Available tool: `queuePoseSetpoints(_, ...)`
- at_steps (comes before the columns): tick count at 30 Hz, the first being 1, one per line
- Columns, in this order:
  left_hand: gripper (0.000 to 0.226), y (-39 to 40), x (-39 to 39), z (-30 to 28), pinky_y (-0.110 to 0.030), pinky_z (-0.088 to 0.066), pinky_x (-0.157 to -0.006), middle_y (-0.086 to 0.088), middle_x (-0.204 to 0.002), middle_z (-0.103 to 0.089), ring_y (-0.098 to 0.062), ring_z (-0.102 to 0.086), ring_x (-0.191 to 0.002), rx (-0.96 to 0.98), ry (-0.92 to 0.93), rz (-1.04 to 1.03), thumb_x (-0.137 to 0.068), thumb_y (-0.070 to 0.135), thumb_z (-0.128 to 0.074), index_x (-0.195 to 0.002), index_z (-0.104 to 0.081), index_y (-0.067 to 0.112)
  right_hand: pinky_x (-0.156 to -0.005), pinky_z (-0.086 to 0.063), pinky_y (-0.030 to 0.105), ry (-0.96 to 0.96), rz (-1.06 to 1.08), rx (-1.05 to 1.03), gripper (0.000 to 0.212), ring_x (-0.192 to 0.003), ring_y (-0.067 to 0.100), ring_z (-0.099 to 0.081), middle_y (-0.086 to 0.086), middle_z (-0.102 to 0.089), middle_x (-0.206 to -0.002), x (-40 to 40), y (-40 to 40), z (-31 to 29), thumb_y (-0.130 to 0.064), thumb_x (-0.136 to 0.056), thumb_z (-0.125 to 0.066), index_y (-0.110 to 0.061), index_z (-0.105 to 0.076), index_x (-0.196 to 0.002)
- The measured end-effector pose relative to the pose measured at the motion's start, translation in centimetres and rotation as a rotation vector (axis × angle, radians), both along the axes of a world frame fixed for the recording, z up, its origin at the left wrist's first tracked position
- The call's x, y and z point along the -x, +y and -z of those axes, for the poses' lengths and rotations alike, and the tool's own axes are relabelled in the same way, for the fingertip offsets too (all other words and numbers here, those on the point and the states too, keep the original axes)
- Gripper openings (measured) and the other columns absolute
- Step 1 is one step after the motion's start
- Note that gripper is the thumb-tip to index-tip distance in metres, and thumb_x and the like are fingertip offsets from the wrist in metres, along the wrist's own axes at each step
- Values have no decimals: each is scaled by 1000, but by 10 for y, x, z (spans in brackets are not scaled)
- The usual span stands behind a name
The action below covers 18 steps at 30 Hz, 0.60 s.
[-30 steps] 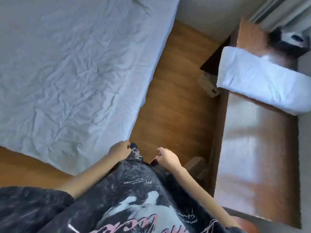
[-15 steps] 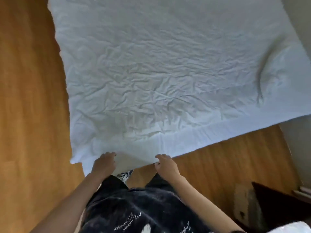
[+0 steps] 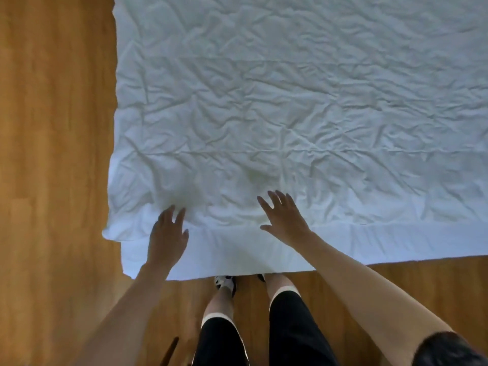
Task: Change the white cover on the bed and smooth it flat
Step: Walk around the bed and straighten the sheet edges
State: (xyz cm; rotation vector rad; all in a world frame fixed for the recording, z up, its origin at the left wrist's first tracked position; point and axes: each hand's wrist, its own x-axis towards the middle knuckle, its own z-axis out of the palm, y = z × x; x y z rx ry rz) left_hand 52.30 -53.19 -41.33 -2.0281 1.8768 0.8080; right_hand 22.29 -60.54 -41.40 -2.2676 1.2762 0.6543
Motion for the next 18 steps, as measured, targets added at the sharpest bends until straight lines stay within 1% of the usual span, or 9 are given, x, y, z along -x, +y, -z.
queuePoseSetpoints(2, 72, -5, -20, 17, -58, -47, -92, -30, -134, -48, -49, -50, -119, 60, -23, 37, -70, 15, -85, -133, -52, 0, -112, -23, 57, 14, -84, 20, 92, -139, 43, -30, 23, -33, -150, 3, -2, 19, -51, -77, -73, -13, -32, -149)
queuePoseSetpoints(3, 74, -6, -31, 27, -59, -42, -97, -30, -137, -45, -49, -46, -123, 95, -36, 84, -72, 20, -83, -135, -49, 1, -108, -28, 60, 0, -87, 27, 96, -135, 45, -36, 24, -39, -146, 5, -3, 29, -55, -70, -77, -12, -38, -146)
queuePoseSetpoints(5, 71, -4, -51, 47, -61, -32, -104, -30, -143, -38, -49, -38, -129, 194, -74, 181, -83, 38, -72, -139, -45, 3, -103, -35, 63, -30, -60, 59, 102, -130, 47, -42, 25, -44, -142, 12, -8, 47, -61, -62, -78, -13, -40, -144)
queuePoseSetpoints(7, 73, -6, -68, 69, -62, -27, -106, -30, -146, -34, -49, -35, -132, 246, -101, 223, -87, 54, -49, -142, -42, 6, -102, -37, 63, -83, -26, 136, 103, -129, 47, -42, 27, -43, -142, 19, -15, 68, -66, -63, -73, -14, -35, -144)
queuePoseSetpoints(8, 75, -7, -75, 80, -62, -26, -106, -30, -146, -34, -50, -35, -131, 266, -107, 236, -87, 58, -44, -142, -42, 7, -102, -37, 62, -116, -14, 187, 100, -128, 46, -43, 28, -43, -141, 23, -19, 82, -68, -66, -68, -13, -34, -143)
queuePoseSetpoints(11, 72, -12, -87, 117, -62, -26, -106, -32, -141, -38, -52, -39, -126, 419, -77, 257, -86, 56, -46, -138, -45, 7, -102, -38, 54, -221, -22, 386, 88, -119, 42, -48, 27, -53, -130, 29, -30, 125, -70, -78, -52, -5, -41, -136)
queuePoseSetpoints(13, 67, -15, -90, 137, -61, -30, -103, -32, -134, -44, -52, -44, -119, 549, -59, 244, -85, 51, -49, -134, -46, 6, -99, -38, 48, -296, -6, 539, 81, -112, 37, -50, 23, -60, -118, 29, -35, 148, -66, -79, -52, -3, -46, -128)
queuePoseSetpoints(15, 61, -19, -89, 147, -60, -38, -95, -30, -122, -52, -51, -50, -108, 626, -46, 230, -84, 46, -51, -127, -49, 4, -91, -39, 42, -333, 19, 636, 69, -100, 34, -53, 18, -65, -104, 29, -39, 158, -59, -75, -57, -5, -51, -117)
queuePoseSetpoints(18, 48, -31, -89, 144, -50, -43, -75, -25, -99, -58, -42, -54, -85, 668, -44, 172, -93, 46, -43, -108, -52, 1, -74, -39, 38, -283, 55, 636, 55, -74, 31, -61, 13, -63, -81, 20, -52, 152, -43, -62, -80, -4, -59, -94)
